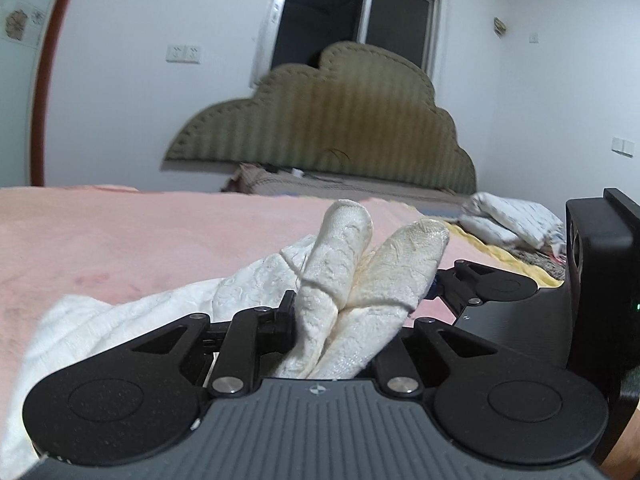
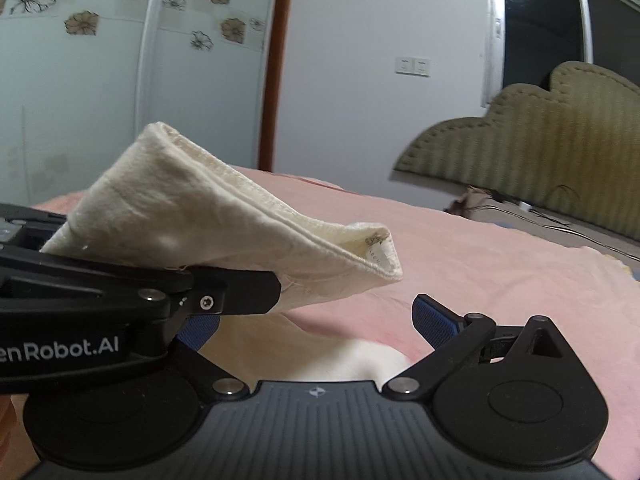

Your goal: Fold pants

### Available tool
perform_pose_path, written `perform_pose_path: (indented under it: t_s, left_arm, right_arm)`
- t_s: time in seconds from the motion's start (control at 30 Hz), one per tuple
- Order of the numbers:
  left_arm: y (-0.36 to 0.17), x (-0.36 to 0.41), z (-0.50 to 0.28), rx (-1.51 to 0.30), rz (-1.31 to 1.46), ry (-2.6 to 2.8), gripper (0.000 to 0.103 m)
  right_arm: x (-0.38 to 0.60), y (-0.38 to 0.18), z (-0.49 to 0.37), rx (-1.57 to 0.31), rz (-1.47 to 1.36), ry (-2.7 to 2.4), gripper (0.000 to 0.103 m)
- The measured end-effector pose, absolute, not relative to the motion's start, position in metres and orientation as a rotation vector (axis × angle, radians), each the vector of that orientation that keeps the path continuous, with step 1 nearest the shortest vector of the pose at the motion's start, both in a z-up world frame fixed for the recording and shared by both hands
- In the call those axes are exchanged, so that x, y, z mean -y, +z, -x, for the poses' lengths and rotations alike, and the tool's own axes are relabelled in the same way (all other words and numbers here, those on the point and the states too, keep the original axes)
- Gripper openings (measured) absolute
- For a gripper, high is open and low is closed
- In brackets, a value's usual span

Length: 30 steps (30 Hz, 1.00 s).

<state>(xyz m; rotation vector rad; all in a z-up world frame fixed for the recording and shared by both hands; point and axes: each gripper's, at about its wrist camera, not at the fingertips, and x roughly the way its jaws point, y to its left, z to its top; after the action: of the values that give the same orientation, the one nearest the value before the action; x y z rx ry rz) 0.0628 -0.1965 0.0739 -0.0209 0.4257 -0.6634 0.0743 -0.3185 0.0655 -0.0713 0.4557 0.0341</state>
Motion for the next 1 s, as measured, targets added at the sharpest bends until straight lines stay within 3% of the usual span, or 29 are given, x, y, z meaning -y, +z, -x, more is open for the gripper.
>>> perform_pose_path:
  t_s: [0.17, 0.3, 0.37, 0.47, 0.77, 0.9, 1.0]
  left_arm:
    - [0.057, 0.217, -0.061, -0.482, -0.004, -0.719, 0.019]
    - [0.037, 0.226, -0.068, -0.625, -0.051, -0.749, 0.033]
    - [0.031, 0.224, -0.069, -0.678, -0.071, -0.764, 0.05]
    - [0.032, 0.212, -0.059, -0.681, -0.069, -0.814, 0.065]
    - [0.062, 0.134, -0.037, -0.582, 0.005, -0.744, 0.078]
    - [0.063, 0.097, -0.062, -0.56, -0.017, -0.529, 0.079]
    - [0.044, 0.091, -0.08, -0.657, -0.096, -0.483, 0.08]
  right_arm:
    - [0.334, 0.055, -0.06, -0.491, 0.072, -0.002, 0.103]
    - [0.345, 0.041, -0.05, -0.587, 0.081, -0.029, 0.103]
    - [0.349, 0.035, -0.044, -0.659, 0.095, -0.064, 0.103]
    - [0.362, 0.035, -0.024, -0.699, 0.076, -0.118, 0.103]
    - [0.389, 0.059, 0.03, -0.503, -0.246, -0.228, 0.103]
    - [0.349, 0.065, 0.006, -0.466, -0.189, -0.082, 0.103]
    - [0.32, 0.063, -0.025, -0.474, -0.153, 0.032, 0.103]
